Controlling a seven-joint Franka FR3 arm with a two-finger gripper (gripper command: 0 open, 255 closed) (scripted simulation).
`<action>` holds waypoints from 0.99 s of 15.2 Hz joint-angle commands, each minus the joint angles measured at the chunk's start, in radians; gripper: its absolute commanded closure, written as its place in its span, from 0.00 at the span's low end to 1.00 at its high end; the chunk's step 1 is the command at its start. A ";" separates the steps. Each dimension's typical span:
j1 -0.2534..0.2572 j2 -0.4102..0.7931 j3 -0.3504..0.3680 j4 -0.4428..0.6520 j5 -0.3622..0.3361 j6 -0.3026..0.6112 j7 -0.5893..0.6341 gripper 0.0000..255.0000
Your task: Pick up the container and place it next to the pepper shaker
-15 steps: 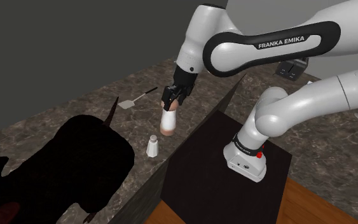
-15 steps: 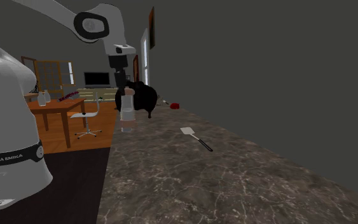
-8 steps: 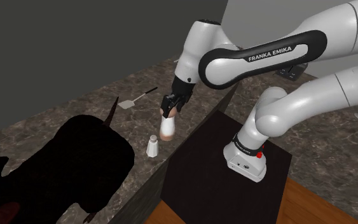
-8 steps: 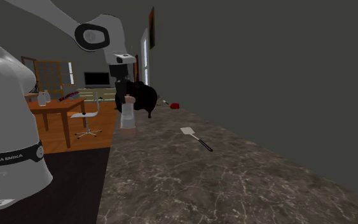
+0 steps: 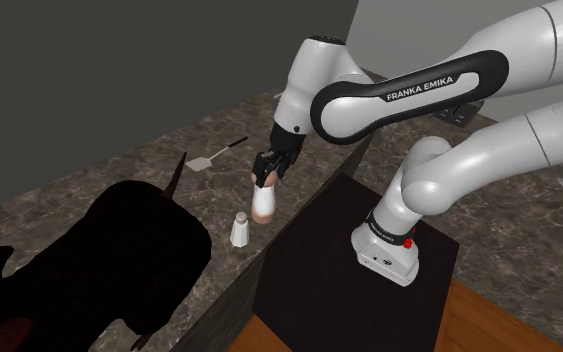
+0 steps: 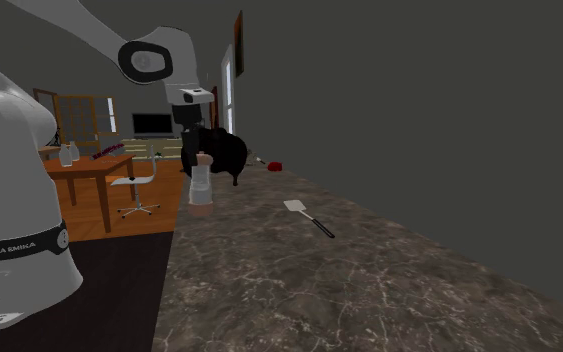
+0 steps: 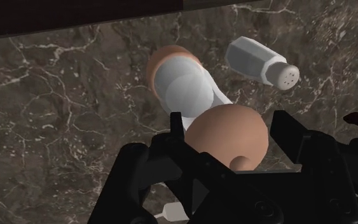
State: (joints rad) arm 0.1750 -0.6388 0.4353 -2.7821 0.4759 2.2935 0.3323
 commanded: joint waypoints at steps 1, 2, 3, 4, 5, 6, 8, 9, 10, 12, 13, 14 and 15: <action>0.000 0.000 0.000 0.000 0.000 0.000 0.000 0.00; 0.000 0.000 0.000 0.000 0.000 0.000 0.000 0.00; 0.000 0.000 0.000 0.000 0.000 0.000 0.000 0.00; 0.000 0.000 0.000 0.000 0.000 0.000 0.000 0.00; 0.000 0.000 0.000 0.000 0.000 0.000 0.000 0.00; 0.000 0.000 0.000 0.000 0.000 0.000 0.000 0.00; -0.006 -0.057 -0.027 0.032 -0.023 -0.089 0.006 0.00; -0.009 -0.081 -0.040 0.050 -0.035 -0.132 0.009 0.00; -0.011 -0.099 -0.051 0.065 -0.044 -0.165 0.011 0.00; -0.011 -0.099 -0.051 0.065 -0.044 -0.165 0.011 0.00; -0.011 -0.099 -0.051 0.065 -0.044 -0.165 0.011 0.00; -0.011 -0.099 -0.051 0.065 -0.044 -0.165 0.011 0.00; -0.011 -0.099 -0.051 0.065 -0.044 -0.165 0.011 0.00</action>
State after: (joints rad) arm 0.1641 -0.7367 0.3849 -2.7175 0.4324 2.1295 0.3429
